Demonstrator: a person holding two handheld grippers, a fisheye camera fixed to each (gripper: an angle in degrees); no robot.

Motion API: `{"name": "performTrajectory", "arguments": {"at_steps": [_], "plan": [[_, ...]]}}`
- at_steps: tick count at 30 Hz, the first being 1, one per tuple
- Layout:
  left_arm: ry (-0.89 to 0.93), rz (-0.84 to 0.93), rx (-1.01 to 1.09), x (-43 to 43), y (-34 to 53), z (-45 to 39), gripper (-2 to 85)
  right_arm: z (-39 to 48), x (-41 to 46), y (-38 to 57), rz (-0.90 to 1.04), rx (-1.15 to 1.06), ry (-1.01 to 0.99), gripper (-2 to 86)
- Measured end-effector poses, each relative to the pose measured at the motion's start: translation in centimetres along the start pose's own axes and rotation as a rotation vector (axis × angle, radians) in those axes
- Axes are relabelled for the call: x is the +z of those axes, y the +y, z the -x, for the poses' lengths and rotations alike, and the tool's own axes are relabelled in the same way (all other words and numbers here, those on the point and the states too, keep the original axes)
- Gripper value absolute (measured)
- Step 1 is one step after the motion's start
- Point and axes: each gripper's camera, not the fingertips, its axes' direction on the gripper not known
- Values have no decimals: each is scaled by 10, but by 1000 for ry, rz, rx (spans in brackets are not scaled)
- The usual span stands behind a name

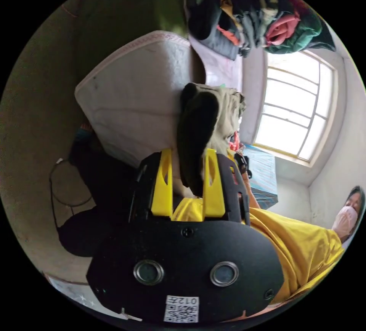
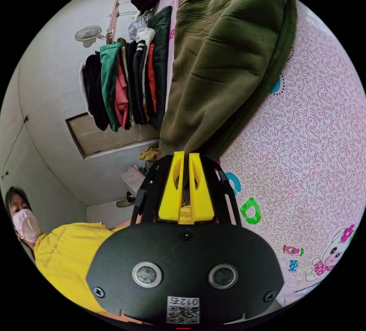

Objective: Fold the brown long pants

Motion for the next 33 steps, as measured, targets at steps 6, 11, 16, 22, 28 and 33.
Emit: {"name": "performTrajectory", "arguments": {"at_steps": [6, 11, 16, 22, 28, 33], "plan": [[-40, 45, 61, -1, -1, -33, 33, 7, -4, 13, 9, 21, 65, 22], [-123, 128, 108, -2, -4, -52, 14, 12, -3, 29, 38, 9, 120, 20], [-246, 120, 57, -9, -13, -52, 7, 8, -35, 40, 10, 25, 147, 17], [-835, -53, 478, -18, -20, -196, 6, 26, -138, 37, -231, -59, 319, 11], [-579, 205, 826, 162, -142, -335, 10, 42, -182, -9, -303, -119, 403, 9], [-651, 258, 848, 283, -238, -408, 29, 48, -197, -32, -346, -94, 364, 9]]}}
